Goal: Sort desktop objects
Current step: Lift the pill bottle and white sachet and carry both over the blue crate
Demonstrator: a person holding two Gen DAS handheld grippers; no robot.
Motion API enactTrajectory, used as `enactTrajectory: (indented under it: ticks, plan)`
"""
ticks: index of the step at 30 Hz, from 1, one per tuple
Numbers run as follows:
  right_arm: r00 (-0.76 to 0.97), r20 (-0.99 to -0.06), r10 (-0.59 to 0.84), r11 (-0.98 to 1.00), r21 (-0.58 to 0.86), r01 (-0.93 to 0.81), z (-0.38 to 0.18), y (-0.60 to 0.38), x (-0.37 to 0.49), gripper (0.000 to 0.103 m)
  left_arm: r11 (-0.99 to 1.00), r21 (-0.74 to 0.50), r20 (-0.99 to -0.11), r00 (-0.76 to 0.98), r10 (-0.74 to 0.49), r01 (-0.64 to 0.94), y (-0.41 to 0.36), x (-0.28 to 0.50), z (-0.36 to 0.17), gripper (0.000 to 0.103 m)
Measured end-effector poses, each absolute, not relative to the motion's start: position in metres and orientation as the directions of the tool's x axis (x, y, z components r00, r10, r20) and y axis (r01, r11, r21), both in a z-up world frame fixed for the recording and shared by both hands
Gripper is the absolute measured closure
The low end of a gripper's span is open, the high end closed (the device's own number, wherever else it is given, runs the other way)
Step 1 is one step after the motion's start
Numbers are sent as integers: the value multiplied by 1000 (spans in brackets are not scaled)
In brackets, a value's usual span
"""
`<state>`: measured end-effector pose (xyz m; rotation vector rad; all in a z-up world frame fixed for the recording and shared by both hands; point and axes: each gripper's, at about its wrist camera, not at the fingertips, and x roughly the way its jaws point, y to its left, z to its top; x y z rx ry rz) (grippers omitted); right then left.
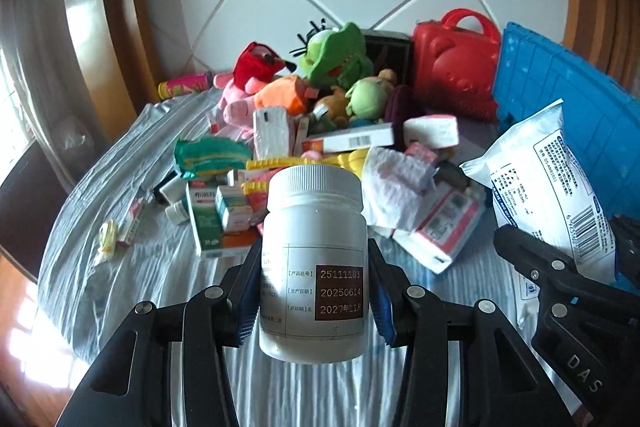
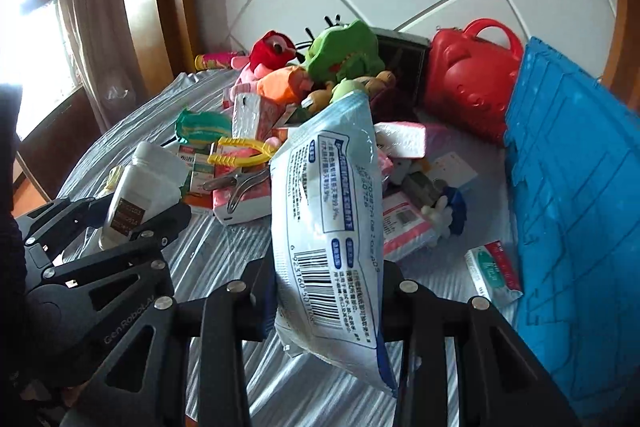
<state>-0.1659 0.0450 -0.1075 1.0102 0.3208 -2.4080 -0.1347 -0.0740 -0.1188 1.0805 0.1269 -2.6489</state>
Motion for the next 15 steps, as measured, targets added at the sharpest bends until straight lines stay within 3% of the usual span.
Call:
enactTrajectory:
  ticks: [15]
  plan:
    - [-831, -516, -208, -954, -81, 289, 21, 203, -144, 68, -998, -31, -502, -864, -32, 55, 56, -152, -16, 57]
